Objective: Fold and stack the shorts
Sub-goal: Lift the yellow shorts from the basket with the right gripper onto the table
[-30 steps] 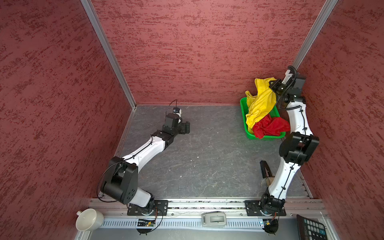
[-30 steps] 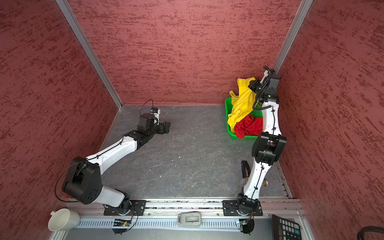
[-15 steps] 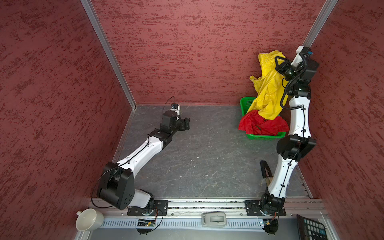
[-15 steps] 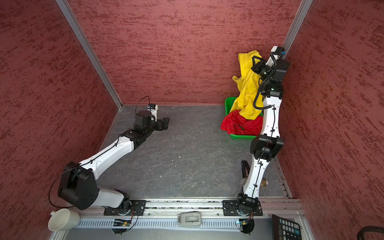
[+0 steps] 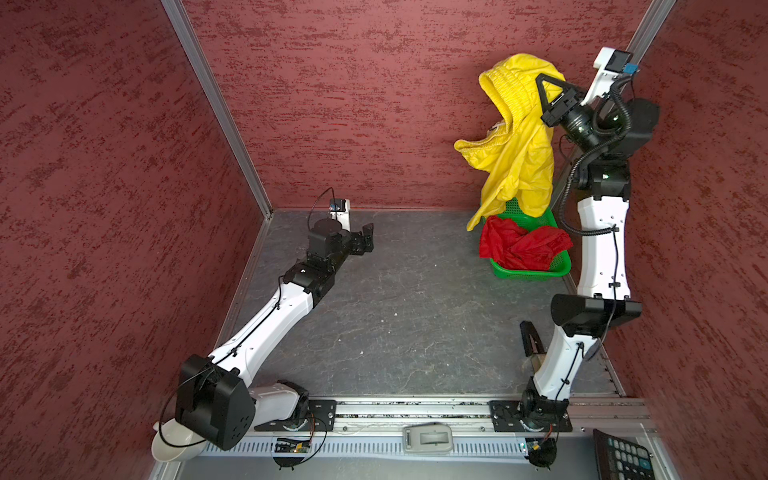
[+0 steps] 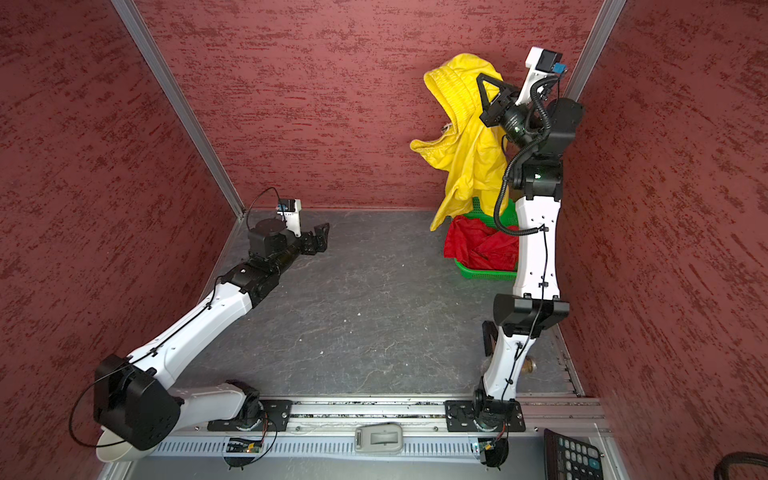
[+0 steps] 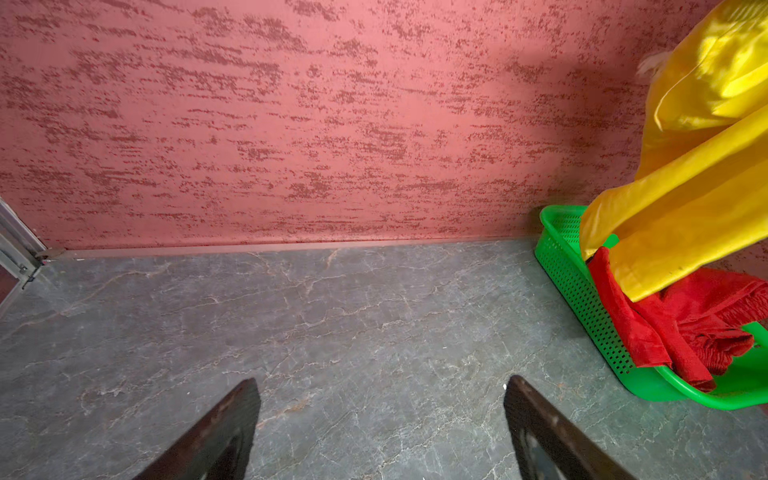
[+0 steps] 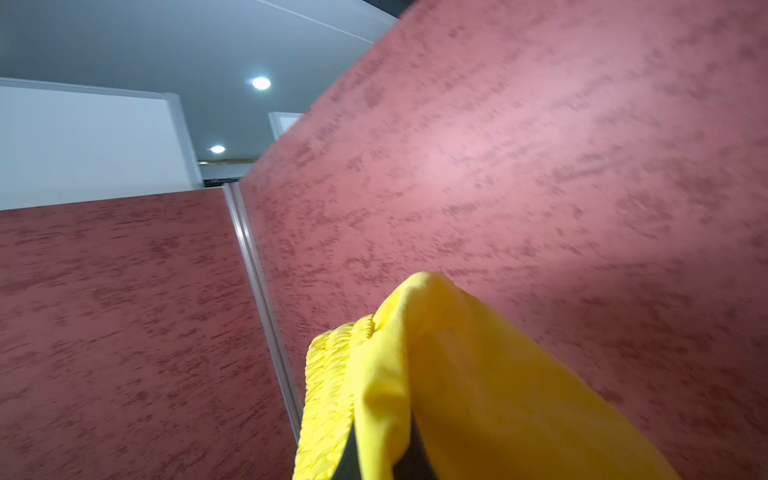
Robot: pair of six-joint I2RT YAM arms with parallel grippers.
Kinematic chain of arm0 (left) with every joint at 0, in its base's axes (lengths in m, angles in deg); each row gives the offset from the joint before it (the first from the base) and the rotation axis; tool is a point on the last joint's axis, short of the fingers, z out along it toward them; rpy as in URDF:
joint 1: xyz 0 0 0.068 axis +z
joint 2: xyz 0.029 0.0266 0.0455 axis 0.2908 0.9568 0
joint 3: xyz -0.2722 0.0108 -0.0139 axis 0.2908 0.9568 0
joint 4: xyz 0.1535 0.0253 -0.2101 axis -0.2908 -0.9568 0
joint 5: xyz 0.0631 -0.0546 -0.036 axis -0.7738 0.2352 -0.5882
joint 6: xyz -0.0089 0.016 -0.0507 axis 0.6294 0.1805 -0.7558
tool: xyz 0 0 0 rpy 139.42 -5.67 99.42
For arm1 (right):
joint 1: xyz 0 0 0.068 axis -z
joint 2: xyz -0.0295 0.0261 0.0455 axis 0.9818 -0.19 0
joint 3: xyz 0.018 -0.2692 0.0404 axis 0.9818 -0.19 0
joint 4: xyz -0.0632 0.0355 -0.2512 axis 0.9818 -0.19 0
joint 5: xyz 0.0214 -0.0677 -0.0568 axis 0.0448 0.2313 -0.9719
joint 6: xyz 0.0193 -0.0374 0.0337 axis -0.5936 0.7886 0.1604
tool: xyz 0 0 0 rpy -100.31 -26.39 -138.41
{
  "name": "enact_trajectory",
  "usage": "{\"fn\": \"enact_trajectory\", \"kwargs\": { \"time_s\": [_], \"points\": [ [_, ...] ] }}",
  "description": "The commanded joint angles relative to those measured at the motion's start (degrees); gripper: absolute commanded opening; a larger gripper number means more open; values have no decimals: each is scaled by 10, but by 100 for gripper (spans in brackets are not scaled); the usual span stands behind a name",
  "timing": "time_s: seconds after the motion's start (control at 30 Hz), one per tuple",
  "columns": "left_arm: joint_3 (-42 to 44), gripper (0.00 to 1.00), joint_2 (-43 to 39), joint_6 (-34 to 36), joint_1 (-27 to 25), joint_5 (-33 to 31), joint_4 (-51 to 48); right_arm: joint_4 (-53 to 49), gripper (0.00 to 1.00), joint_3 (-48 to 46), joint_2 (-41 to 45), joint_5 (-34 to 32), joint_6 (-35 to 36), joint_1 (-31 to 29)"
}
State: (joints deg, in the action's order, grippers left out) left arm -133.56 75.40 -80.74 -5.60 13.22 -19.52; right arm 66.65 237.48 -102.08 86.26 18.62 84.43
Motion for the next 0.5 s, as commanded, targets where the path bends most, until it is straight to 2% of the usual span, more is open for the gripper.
{"fn": "enact_trajectory", "kwargs": {
  "time_s": [0.0, 0.13, 0.2, 0.23, 0.33, 0.47],
  "points": [
    [-6, 93, -18, 3, 2, -23, -6, 38, 0, 17, 35, 35, 15, -22],
    [-11, 92, -39, 3, 2, -38, -19, -14, 0, 7, 62, 56, 48, -65],
    [-2, 93, -55, 12, 2, -25, -11, -47, 0, -23, 79, 73, 71, -92],
    [7, 93, -65, 25, 2, 1, 1, -61, 0, -41, 89, 75, 81, -103],
    [48, 93, -108, 79, 4, 142, 44, -85, 0, -140, 132, 71, 115, -141],
    [108, 93, -161, 89, 3, 157, 62, -59, 0, -322, 192, 33, 116, -170]
  ]
}}
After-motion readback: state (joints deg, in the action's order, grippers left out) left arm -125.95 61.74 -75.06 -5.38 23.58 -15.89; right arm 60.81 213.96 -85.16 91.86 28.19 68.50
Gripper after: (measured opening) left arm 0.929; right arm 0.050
